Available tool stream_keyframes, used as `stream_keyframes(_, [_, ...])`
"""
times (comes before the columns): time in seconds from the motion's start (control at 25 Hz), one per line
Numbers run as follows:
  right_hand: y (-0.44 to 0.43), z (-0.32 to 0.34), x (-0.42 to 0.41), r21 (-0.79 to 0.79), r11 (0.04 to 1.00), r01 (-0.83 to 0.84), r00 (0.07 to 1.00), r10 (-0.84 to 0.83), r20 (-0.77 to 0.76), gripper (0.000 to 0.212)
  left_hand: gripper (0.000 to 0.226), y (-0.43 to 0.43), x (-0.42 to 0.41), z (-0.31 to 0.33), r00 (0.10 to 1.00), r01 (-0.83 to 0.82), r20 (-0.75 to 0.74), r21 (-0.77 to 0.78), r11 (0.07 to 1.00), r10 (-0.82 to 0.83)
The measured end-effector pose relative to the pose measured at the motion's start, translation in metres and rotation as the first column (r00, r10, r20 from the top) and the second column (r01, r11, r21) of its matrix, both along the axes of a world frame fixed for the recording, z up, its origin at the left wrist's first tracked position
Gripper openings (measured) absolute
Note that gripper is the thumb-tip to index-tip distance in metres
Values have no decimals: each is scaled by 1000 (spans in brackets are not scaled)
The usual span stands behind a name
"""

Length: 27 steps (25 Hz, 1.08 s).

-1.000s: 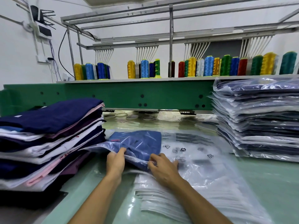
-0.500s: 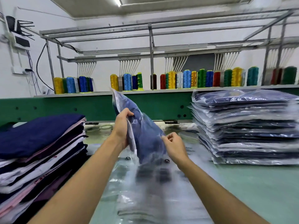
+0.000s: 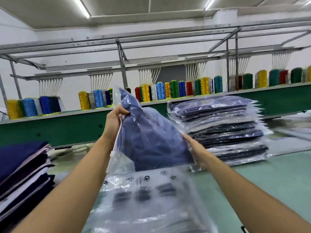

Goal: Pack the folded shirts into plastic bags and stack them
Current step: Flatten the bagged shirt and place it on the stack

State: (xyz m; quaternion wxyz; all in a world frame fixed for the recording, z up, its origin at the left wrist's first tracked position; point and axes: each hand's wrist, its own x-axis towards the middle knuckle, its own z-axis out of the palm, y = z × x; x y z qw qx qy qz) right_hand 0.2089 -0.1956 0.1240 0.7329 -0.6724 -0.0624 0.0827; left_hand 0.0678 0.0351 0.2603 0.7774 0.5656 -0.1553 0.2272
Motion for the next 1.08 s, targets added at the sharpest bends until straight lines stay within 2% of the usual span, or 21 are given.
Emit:
stream_keyframes(0.08, [-18, -8, 0, 26, 999, 44, 999, -44, -30, 59, 64, -6, 5, -10, 998, 50, -34, -56, 997, -52])
stream_keyframes(0.24, [-65, -12, -4, 68, 976, 208, 976, -212, 55, 34, 19, -13, 16, -40, 971, 140, -183, -104, 985, -157])
stream_keyframes(0.32, [-98, -16, -8, 72, 961, 268, 958, -273, 82, 28, 13, -27, 19, -64, 942, 202, -251, -112, 973, -224])
stream_keyframes(0.44, [-151, -25, -19, 33, 928, 371, 923, -372, 93, 38, 12, -61, 24, -102, 853, 308, -411, -105, 946, -323])
stream_keyframes(0.52, [-185, -31, -26, 30, 885, 464, 882, -465, 73, 55, 20, -82, 32, -126, 780, 315, -561, -28, 949, -276])
stream_keyframes(0.6, [-214, -40, -32, 12, 840, 542, 838, -542, 63, 62, 28, -101, 42, -154, 735, 298, -647, 37, 954, -204])
stream_keyframes(0.72, [-249, -59, -38, -73, 775, 627, 778, -623, 80, 62, 64, -132, 58, -188, 732, 279, -669, 115, 954, -133])
stream_keyframes(0.84, [-277, -76, -43, -169, 691, 703, 709, -699, 87, 60, 74, -162, 69, -207, 724, 251, -688, 198, 948, -48])
stream_keyframes(0.92, [-295, -84, -45, -299, 615, 730, 668, -734, 122, 60, 76, -179, 73, -213, 752, 235, -659, 306, 923, 28])
stream_keyframes(1.04, [-309, -94, -49, -599, 496, 628, 709, -683, 178, 67, 85, -194, 81, -222, 843, 173, -504, 585, 793, 188])
stream_keyframes(1.08, [-308, -97, -48, -706, 409, 578, 724, -656, 213, 68, 82, -199, 84, -224, 870, 150, -438, 673, 724, 227])
